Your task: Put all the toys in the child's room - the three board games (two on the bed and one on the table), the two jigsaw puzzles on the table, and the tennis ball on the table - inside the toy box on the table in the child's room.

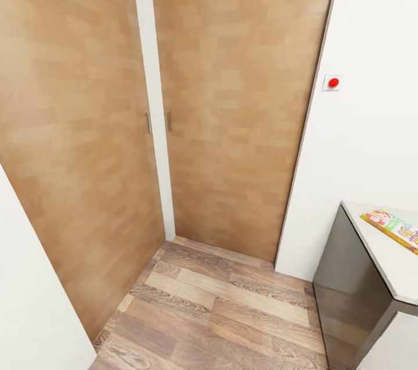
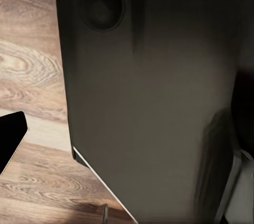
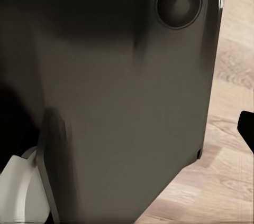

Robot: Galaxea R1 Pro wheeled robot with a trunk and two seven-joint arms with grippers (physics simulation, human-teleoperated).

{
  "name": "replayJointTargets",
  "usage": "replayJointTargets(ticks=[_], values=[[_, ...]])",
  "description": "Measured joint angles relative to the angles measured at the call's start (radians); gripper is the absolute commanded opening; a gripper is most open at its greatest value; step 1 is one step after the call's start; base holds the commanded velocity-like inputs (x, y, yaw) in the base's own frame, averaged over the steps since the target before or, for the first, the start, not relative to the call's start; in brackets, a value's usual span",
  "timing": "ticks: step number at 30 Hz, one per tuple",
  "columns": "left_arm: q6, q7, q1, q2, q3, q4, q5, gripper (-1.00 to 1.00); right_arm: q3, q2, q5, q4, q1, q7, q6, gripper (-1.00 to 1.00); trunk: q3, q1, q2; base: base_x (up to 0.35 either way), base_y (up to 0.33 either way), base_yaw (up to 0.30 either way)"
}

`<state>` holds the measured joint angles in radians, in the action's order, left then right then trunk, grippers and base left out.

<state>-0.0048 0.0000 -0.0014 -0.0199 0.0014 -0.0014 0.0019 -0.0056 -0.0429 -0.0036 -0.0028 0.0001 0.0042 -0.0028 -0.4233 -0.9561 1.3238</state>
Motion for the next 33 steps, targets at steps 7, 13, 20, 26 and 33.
replayJointTargets(ticks=[7, 13, 20, 26, 33], values=[[0.000, 0.000, 0.000, 0.000, -0.002, 0.000, -0.002, 1.00, -0.001, 0.000, 0.000, 0.000, 0.000, 0.000, 0.000, 1.00, 0.018, 0.027, -0.049, 0.000, 0.000, -0.242], [0.000, 0.000, 0.000, 0.000, -0.003, 0.000, -0.002, 1.00, -0.001, 0.002, 0.002, 0.000, 0.000, 0.000, -0.002, 1.00, 0.034, 0.050, -0.091, 0.000, 0.000, -0.075], [0.000, 0.000, 0.000, 0.000, -0.003, 0.000, -0.002, 1.00, 0.003, 0.005, 0.005, 0.000, 0.000, 0.000, -0.009, 1.00, 0.056, 0.077, -0.140, 0.000, 0.000, -0.012], [0.001, 0.000, 0.000, 0.000, -0.003, 0.000, -0.002, 1.00, 0.004, 0.008, 0.005, 0.000, 0.000, 0.000, -0.011, 1.00, 0.075, 0.100, -0.182, 0.000, 0.000, -0.001], [0.001, 0.000, 0.000, 0.000, -0.005, 0.000, -0.003, 1.00, 0.004, 0.008, 0.005, 0.000, 0.000, 0.000, -0.016, 1.00, 0.097, 0.127, -0.231, 0.000, 0.000, -0.102]])
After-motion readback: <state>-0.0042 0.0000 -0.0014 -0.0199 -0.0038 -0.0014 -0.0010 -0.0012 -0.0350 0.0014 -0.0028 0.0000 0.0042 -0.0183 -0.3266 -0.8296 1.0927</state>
